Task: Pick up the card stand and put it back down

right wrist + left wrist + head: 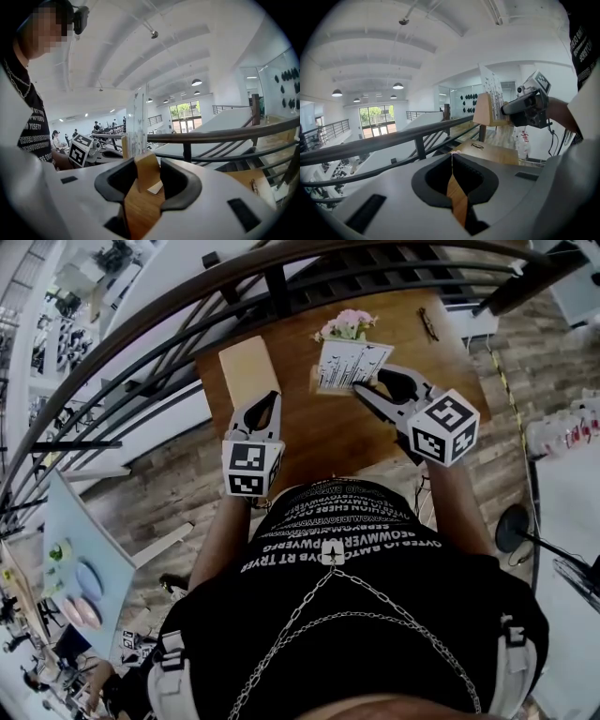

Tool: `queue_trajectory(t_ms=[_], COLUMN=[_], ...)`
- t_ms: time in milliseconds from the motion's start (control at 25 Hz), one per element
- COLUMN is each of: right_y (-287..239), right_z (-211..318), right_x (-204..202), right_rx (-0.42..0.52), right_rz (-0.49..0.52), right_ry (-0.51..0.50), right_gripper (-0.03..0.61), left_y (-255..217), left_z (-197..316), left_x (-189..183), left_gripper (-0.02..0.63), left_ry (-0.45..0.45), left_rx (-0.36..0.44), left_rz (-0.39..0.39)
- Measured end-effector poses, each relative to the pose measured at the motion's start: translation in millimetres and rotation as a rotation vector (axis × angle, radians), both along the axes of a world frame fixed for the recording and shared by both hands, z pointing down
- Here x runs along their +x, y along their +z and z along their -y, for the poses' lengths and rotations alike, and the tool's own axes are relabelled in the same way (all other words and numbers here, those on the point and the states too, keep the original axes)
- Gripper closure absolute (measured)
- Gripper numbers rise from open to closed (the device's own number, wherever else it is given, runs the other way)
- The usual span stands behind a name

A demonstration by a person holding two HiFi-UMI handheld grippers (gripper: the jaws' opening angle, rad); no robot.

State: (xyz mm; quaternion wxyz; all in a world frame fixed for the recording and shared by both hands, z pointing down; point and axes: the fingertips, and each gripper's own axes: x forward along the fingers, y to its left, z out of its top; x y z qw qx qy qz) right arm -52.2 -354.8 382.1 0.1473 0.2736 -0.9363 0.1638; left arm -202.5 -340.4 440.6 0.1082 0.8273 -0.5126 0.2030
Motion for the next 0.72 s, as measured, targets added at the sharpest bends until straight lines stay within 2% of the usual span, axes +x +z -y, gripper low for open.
queue_trajectory(t_ms=[440, 720], right_y=[-18, -14], right_z=[-7, -7], right_x=[-8, -9], right_rx=[0.007, 0.02], right_rz=[0.033, 0.013], right_ry=[-0.028, -0.052], right_gripper=[0.41, 0.41], left_y=[0, 4], left_z=[0, 1], left_x=[0, 0], left_gripper=[0.584, 0.584], left_ry=[0.006, -0.002], left_rx=[-0.001, -0.011], left_rz=[-0.017, -0.032])
